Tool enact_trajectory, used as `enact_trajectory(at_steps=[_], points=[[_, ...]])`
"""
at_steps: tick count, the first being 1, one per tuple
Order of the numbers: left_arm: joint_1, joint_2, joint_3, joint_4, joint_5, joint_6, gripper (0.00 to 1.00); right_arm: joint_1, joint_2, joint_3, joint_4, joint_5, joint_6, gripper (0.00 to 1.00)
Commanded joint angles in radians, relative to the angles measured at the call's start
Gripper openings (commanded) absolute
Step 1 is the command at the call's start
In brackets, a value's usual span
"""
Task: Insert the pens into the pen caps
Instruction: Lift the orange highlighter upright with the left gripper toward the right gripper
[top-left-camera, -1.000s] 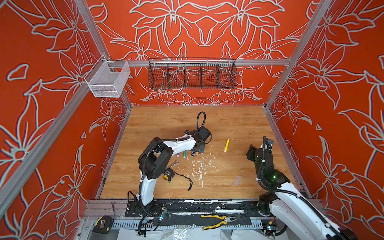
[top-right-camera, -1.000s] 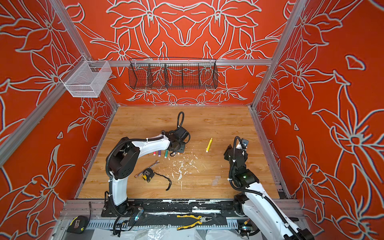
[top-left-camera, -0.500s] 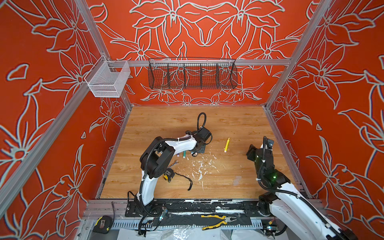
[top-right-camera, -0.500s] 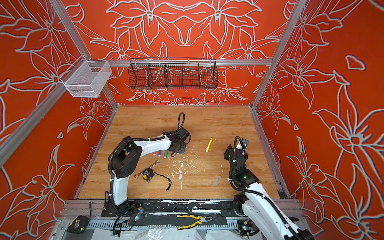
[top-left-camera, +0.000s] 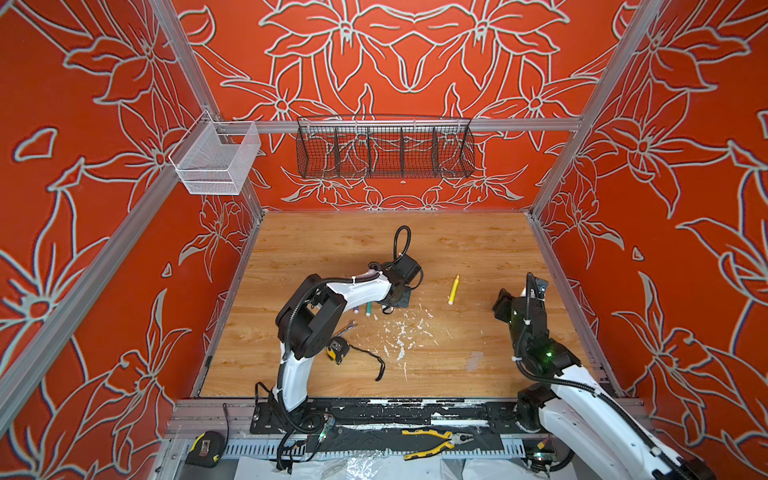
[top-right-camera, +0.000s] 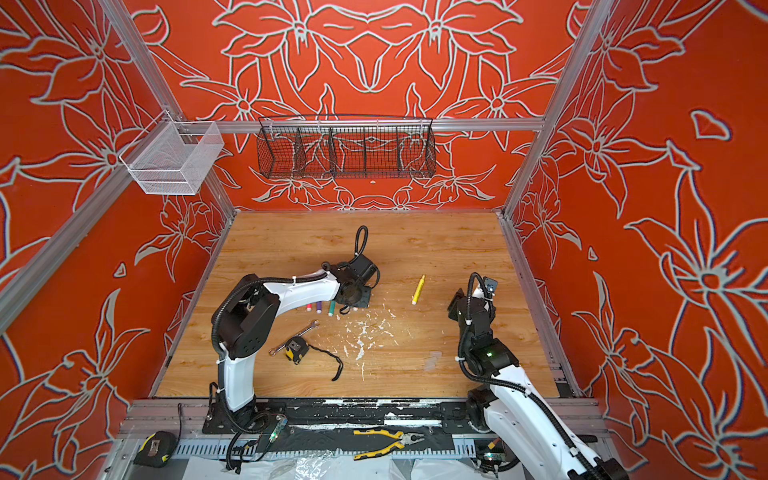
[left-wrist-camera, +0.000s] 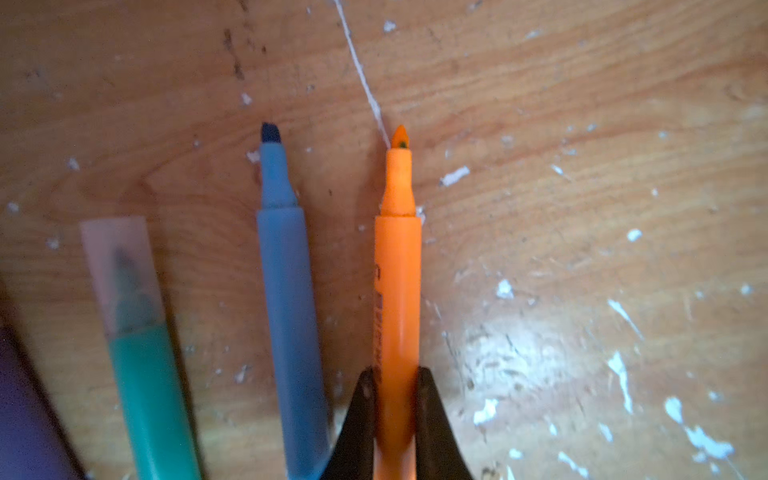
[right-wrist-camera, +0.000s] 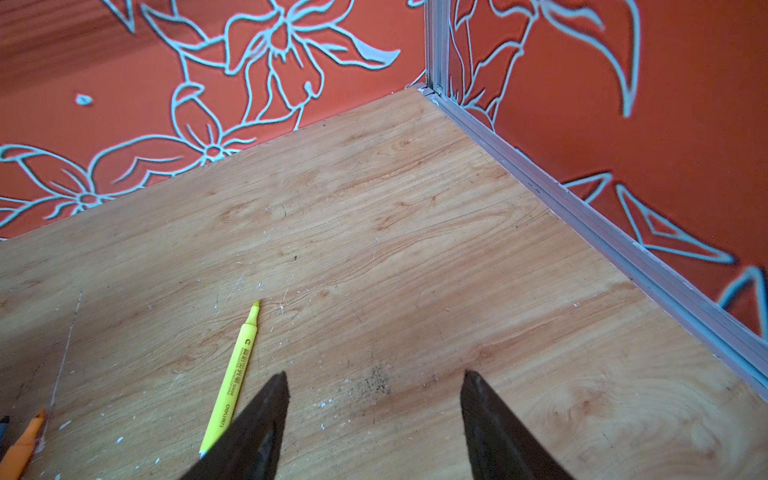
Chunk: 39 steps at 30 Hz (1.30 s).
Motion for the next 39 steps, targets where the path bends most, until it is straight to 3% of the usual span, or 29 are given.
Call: enact_trajectory(at_steps=[1,5,10,14,16,21,25,31,36,39], points=[[-0.027,-0.137,-0.03,-0.002,0.037,0.026,0.0,-0.003,-0.012,-0.019,0.004,-0.001,0.001,0.67],[-0.095,-0.258,-0.07,0.021,0.022,0.05,0.0,-0.004,-0.026,0.025,-0.105,-0.045,0.06,0.64],[-0.193,-0.4,-0.147,0.084,-0.027,0.079,0.0,-0.002,-0.046,0.114,-0.238,-0.37,0.206,0.6],[-0.21,-0.515,-0.244,0.195,0.023,0.105,0.0,0.037,-0.139,0.078,-0.106,-0.654,0.371,0.59],[-0.21,-0.57,-0.288,0.237,0.05,0.111,0.0,0.09,-0.19,0.024,0.028,-0.719,0.446,0.64],[-0.209,-0.665,-0.377,0.331,0.131,0.117,0.0,0.24,-0.224,-0.028,0.22,-0.701,0.525,0.71],[-0.212,-0.69,-0.412,0.38,0.172,0.109,0.0,0.307,-0.096,0.002,0.365,-0.75,0.562,0.72],[-0.218,-0.708,-0.418,0.405,0.24,0.117,0.0,0.374,0.134,0.1,0.454,-0.758,0.549,0.65],[-0.221,-0.731,-0.425,0.384,0.232,0.113,0.0,0.418,0.216,0.126,0.501,-0.706,0.536,0.61],[-0.221,-0.747,-0.437,0.38,0.23,0.116,0.0,0.442,0.25,0.136,0.51,-0.681,0.531,0.53]])
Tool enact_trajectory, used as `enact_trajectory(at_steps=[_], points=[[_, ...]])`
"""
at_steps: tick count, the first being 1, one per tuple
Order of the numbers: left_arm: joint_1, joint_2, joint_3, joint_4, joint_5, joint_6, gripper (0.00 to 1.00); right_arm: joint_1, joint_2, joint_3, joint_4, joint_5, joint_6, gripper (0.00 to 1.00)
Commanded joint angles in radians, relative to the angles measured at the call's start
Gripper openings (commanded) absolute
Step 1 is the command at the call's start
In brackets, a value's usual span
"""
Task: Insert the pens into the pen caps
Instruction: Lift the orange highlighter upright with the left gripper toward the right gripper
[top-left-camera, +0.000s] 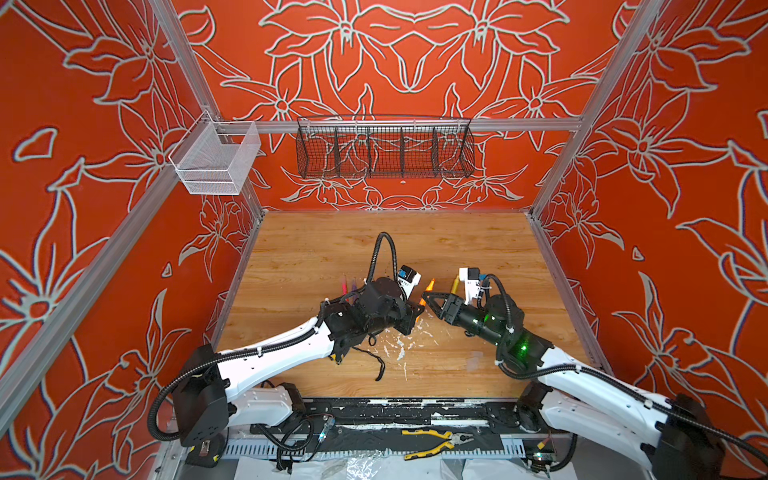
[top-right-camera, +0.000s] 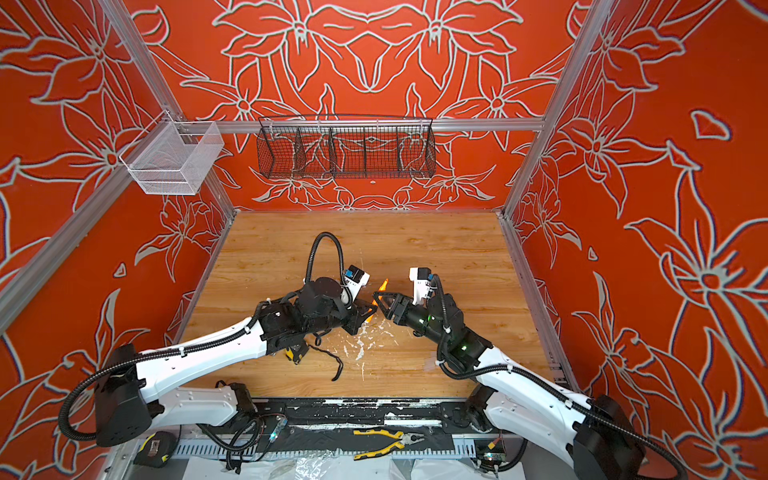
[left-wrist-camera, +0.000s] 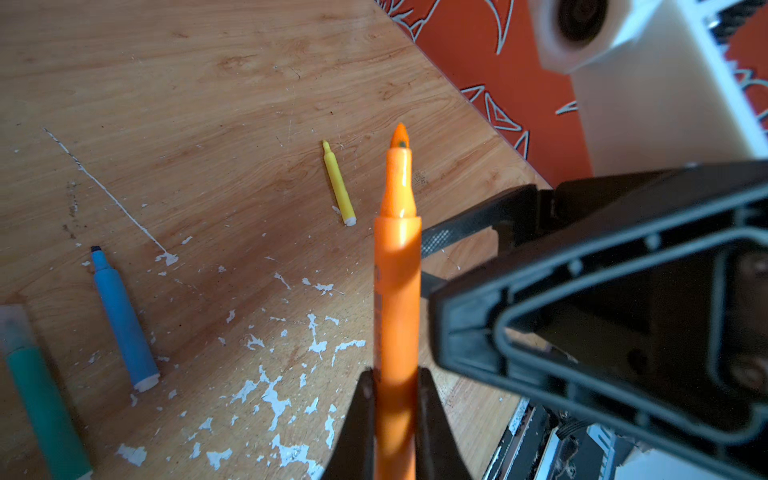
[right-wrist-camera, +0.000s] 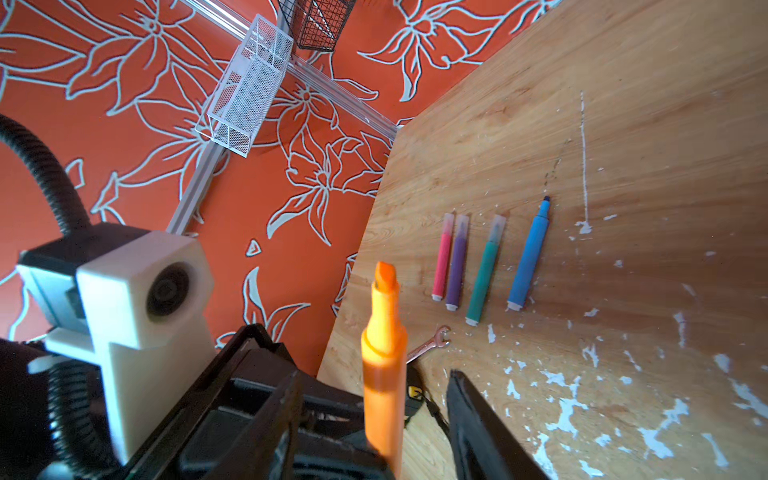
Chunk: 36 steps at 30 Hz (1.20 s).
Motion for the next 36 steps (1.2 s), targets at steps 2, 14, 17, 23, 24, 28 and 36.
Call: enact_trajectory(at_steps=[2,14,17,23,24,28,36], points=[[-0.005,-0.038,-0.024,0.014,0.011,0.015,0.0,0.038,0.042,0.046,0.055,0.041,-0.001,0.46],[-0.005,-0.067,-0.056,0.019,0.012,0.034,0.1,0.115,0.101,0.109,0.005,0.111,-0.036,0.13],[-0.005,-0.067,-0.06,0.022,0.003,0.045,0.27,0.147,0.112,0.107,0.012,0.141,-0.04,0.12],[-0.003,-0.035,-0.047,0.033,-0.055,0.053,0.37,0.186,0.136,0.121,0.021,0.162,-0.042,0.09],[-0.004,-0.028,-0.038,0.03,-0.062,0.055,0.37,0.192,0.14,0.122,0.024,0.164,-0.042,0.09],[-0.003,-0.019,-0.021,0.028,-0.083,0.062,0.26,0.208,0.153,0.124,0.029,0.184,-0.05,0.09],[-0.003,-0.028,-0.015,0.024,-0.129,0.048,0.0,0.21,0.125,0.142,-0.048,0.222,-0.084,0.31]])
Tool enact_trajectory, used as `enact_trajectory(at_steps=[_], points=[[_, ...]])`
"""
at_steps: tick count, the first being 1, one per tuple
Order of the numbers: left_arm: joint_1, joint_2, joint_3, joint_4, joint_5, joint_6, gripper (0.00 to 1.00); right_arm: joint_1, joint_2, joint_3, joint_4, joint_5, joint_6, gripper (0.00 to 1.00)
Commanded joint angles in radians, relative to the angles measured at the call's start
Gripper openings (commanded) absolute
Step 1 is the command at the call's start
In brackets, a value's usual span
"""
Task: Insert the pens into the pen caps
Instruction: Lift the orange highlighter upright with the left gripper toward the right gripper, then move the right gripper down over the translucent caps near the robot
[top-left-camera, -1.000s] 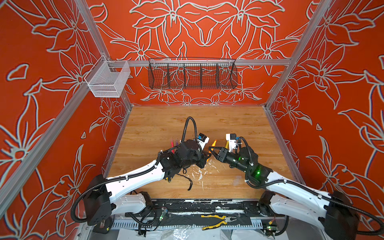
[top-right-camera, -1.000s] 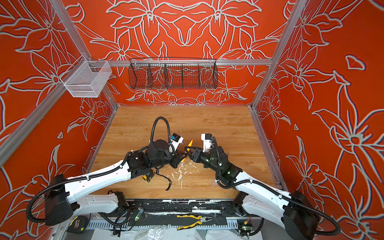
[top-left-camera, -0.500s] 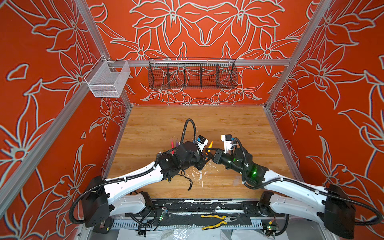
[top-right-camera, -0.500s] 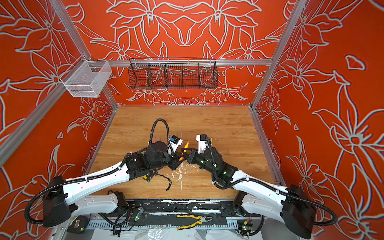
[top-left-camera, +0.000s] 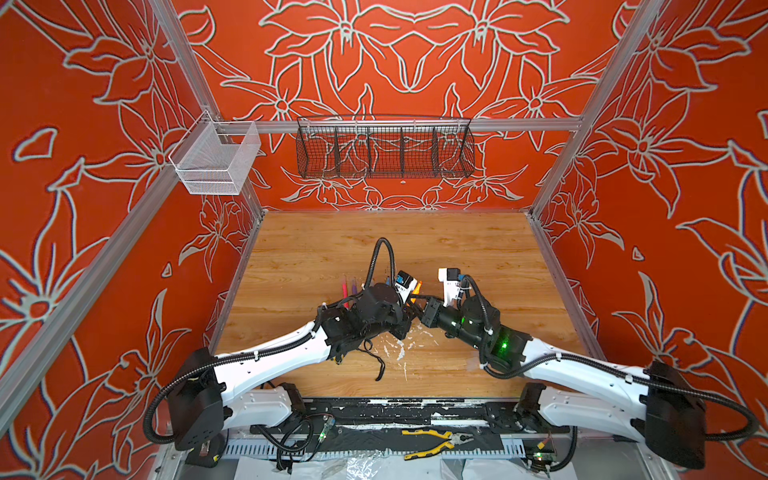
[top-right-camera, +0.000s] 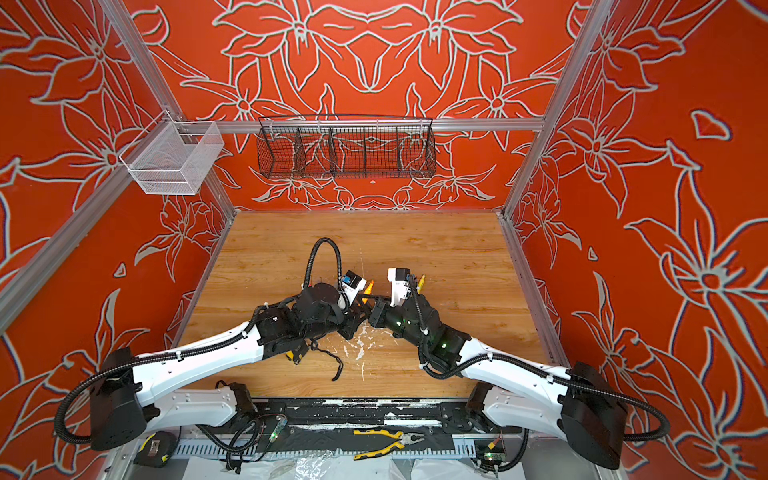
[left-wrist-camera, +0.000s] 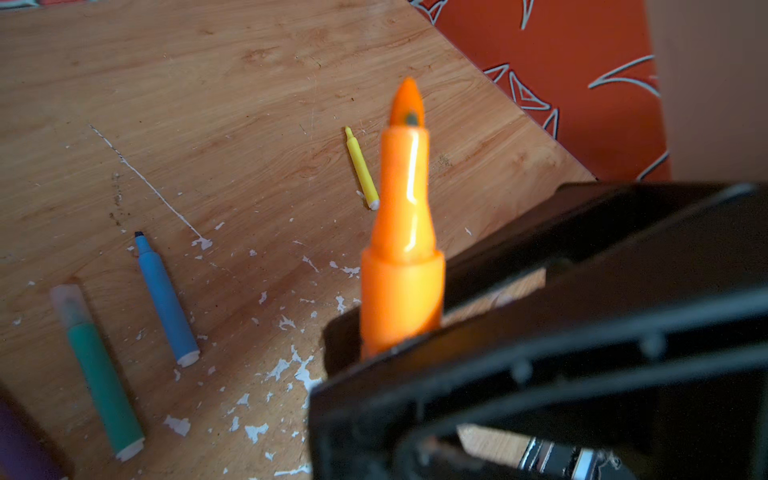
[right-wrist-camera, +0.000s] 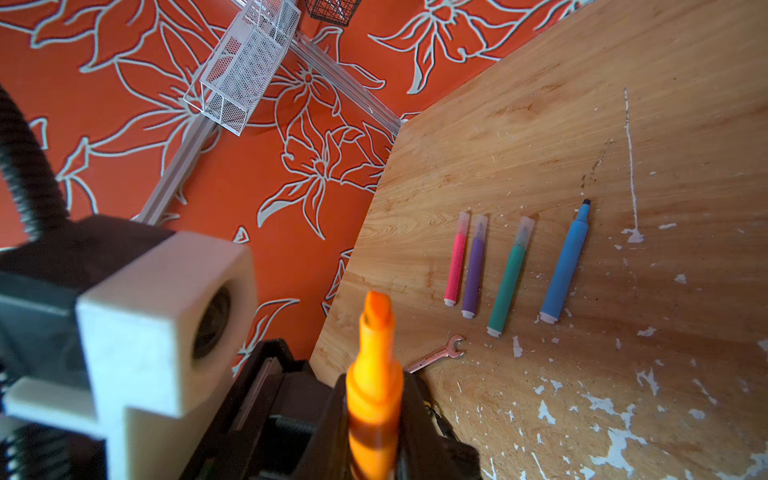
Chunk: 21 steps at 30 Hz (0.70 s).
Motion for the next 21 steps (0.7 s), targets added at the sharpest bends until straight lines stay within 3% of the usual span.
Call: enact_trajectory(at_steps=[1,4,7,12,16,19,21], points=[[0.002,-0.001,0.036,0.024,-0.07,-0.016,0.0,0.014,-0.043,0.034,-0.095,0.032,-0.036,0.38],[0.024,0.008,0.043,-0.025,-0.112,-0.052,0.0,0.014,-0.124,0.048,-0.257,0.085,-0.083,0.5],[0.089,-0.009,0.014,-0.062,-0.088,-0.093,0.0,0.014,-0.213,0.06,-0.48,0.174,-0.13,0.55],[0.189,-0.096,-0.063,-0.144,-0.104,-0.094,0.0,0.014,-0.287,0.104,-0.804,0.309,-0.165,0.57],[0.191,-0.205,-0.156,-0.181,-0.191,-0.012,0.0,0.014,-0.257,0.182,-1.01,0.317,-0.176,0.57],[0.191,-0.287,-0.234,-0.184,-0.319,-0.037,0.0,0.014,-0.229,0.193,-1.103,0.319,-0.156,0.57],[0.191,-0.326,-0.249,-0.175,-0.29,-0.026,0.0,0.014,-0.226,0.179,-1.146,0.333,-0.129,0.57]])
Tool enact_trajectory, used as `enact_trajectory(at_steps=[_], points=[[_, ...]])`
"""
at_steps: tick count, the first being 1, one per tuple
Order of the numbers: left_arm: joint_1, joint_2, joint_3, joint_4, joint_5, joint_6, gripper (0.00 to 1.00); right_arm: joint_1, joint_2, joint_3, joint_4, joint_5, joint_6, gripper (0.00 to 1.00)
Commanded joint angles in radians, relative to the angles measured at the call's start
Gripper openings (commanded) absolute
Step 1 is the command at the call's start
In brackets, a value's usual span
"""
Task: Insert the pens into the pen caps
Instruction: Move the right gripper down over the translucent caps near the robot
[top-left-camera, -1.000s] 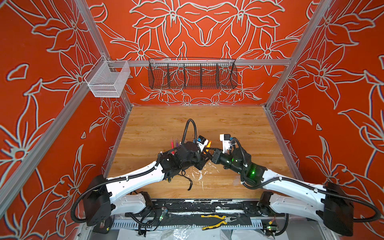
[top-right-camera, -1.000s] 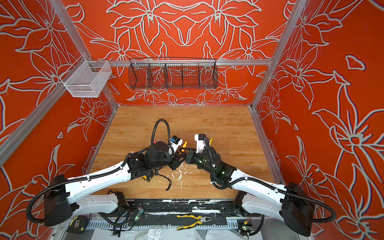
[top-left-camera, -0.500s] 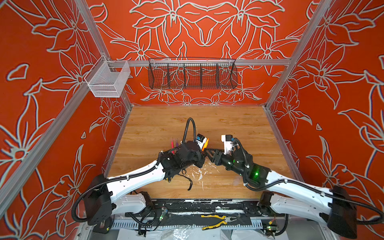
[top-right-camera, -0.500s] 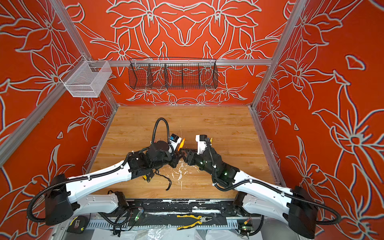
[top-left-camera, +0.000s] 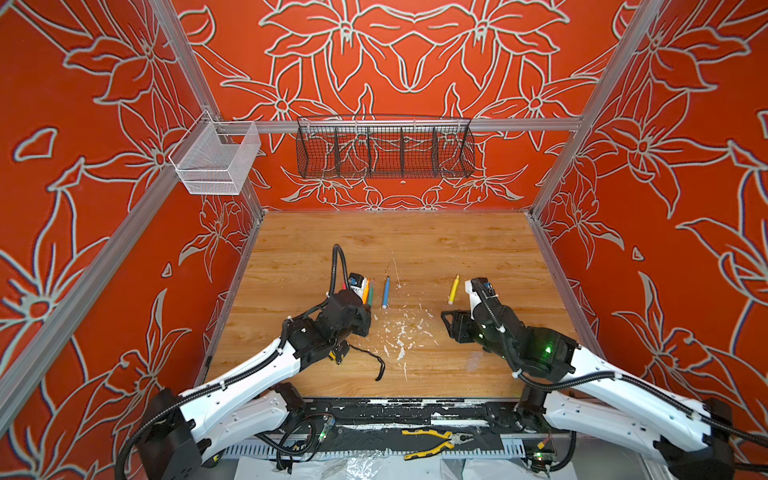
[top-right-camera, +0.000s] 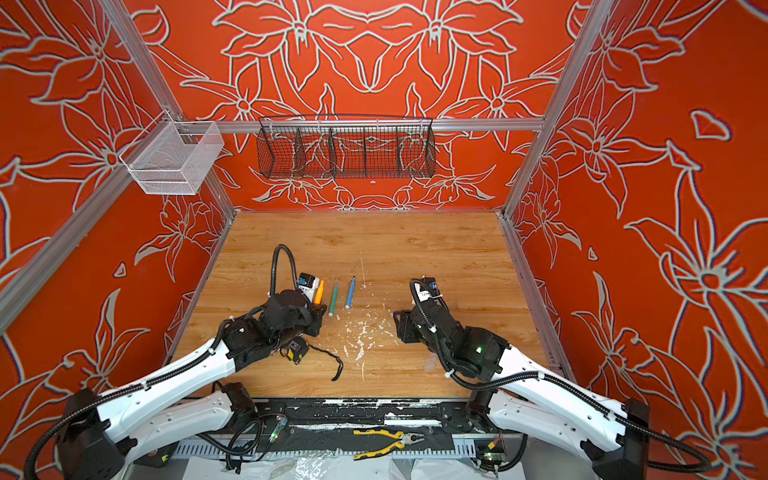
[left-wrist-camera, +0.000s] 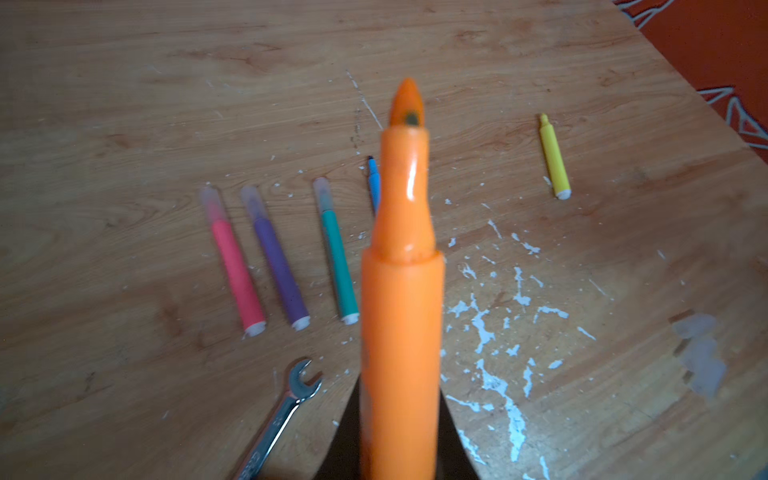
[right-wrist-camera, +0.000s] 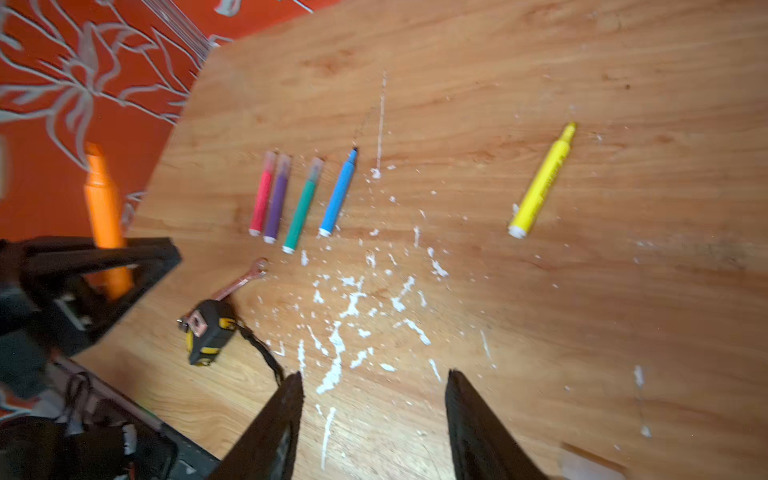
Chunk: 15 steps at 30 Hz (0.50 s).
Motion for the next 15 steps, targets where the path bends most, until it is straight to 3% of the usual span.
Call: enact_trajectory(at_steps=[1,8,15], points=[[0.002,-0.062,-0.018,-0.02,-0.049,0.024,0.0,0.004,0.002,-0.005,-0.193,0.059,0.037,0.56],[0.002,-0.18,-0.016,-0.192,-0.114,-0.084,0.0,0.004,-0.02,-0.069,-0.273,0.017,0.107,0.56],[0.002,-0.196,-0.046,-0.165,-0.104,-0.087,0.0,0.004,0.016,-0.105,-0.305,0.006,0.164,0.56]])
